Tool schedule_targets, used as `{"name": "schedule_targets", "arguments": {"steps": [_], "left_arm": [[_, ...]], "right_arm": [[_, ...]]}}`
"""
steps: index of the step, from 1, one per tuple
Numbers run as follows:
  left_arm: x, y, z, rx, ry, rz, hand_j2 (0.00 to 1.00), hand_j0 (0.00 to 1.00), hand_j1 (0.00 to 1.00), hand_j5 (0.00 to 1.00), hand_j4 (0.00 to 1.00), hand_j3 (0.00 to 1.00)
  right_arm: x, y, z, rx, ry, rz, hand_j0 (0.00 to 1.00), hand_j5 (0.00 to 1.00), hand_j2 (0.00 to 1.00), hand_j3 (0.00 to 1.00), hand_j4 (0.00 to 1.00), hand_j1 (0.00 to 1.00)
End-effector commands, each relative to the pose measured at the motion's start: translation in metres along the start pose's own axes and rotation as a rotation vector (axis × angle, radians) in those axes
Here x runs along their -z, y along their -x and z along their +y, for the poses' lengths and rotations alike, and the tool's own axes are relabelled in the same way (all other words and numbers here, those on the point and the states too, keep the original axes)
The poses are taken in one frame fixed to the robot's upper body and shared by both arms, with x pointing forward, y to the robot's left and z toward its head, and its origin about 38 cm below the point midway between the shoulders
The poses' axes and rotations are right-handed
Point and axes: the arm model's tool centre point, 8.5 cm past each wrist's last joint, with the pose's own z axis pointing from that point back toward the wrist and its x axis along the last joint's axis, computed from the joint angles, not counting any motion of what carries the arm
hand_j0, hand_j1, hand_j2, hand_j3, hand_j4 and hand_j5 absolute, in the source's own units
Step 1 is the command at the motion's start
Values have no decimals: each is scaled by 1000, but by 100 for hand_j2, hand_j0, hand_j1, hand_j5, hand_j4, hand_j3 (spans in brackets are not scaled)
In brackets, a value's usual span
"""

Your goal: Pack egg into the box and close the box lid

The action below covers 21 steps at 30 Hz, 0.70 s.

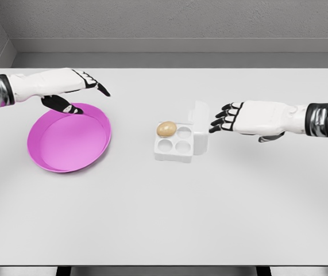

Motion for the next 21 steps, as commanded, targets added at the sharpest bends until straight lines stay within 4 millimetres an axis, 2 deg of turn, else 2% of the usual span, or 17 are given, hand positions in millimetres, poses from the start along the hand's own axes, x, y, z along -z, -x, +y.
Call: {"name": "schedule_targets", "arguments": {"steps": [1,3,14,15,18,19,21], "left_arm": [[-3,1,2,-5,-7,5,79,79,79,79,79,79],[-10,5,3,-13,-14,17,79,79,79,79,79,79],[-18,8,4,-21,-19,28,80,80,80,80,80,80],[-18,8,4,-21,-19,28,80,80,80,80,80,80],[-18,8,4,-22,-19,30,81,81,81,81,81,81],[-18,8,4,-22,-19,30,82,82,82,82,82,82],[-14,6,4,-29,-24,18,100,100,100,100,100,100]], "right_arm": [[1,-8,-8,-17,19,-20,100,100,100,100,100,100],[2,-12,-12,-19,33,-36,100,100,100,100,100,100],[34,-30,-37,-44,95,-126,100,100,100,100,100,100],[29,-21,-35,-34,87,-100,100,100,100,100,100,100],[6,35,-6,100,59,57,100,100,100,100,100,100],[-4,47,0,139,67,91,100,100,100,100,100,100],[-7,51,4,160,67,101,100,100,100,100,100,100]]}}
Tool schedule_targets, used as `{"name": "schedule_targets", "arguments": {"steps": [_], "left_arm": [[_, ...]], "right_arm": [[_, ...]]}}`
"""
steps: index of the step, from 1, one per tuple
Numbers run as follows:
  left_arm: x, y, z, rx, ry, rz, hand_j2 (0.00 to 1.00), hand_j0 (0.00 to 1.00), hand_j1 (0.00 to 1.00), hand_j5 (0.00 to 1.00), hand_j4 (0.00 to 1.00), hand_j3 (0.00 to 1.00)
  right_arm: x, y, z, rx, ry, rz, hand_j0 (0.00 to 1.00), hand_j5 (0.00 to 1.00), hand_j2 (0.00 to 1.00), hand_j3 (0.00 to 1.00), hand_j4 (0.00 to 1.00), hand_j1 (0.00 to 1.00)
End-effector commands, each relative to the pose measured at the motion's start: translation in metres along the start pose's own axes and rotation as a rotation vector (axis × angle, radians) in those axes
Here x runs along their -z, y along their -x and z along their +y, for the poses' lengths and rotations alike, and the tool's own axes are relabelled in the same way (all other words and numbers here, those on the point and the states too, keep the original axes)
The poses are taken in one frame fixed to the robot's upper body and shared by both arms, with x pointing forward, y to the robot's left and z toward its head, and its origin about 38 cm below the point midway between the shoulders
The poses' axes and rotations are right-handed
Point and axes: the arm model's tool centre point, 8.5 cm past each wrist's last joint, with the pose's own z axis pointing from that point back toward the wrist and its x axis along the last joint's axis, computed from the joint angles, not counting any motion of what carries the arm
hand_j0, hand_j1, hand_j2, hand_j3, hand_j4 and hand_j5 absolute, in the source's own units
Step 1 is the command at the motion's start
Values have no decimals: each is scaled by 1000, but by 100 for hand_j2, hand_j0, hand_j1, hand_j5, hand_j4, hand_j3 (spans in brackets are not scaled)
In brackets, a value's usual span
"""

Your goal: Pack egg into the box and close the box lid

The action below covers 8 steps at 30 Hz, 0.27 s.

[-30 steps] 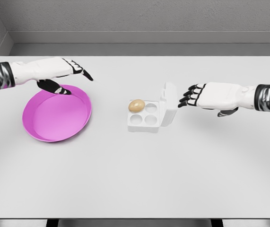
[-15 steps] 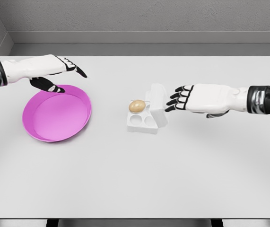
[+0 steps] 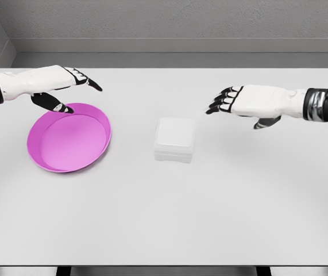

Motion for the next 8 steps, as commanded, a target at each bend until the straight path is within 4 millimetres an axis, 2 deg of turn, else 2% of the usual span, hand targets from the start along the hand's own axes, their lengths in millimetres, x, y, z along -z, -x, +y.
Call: {"name": "schedule_targets", "arguments": {"steps": [1,7,8], "left_arm": [[3,-2,1,-12,-13,-9,100,100,100,100,100,100],[5,-3,2,-24,-24,-19,100,100,100,100,100,100],[4,-3,2,-24,-23,-17,100,100,100,100,100,100]], "right_arm": [[-10,17,6,51,5,45,100,100,100,100,100,100],[-7,14,13,73,1,29,100,100,100,100,100,100],[-13,16,14,72,-6,39,100,100,100,100,100,100]]}}
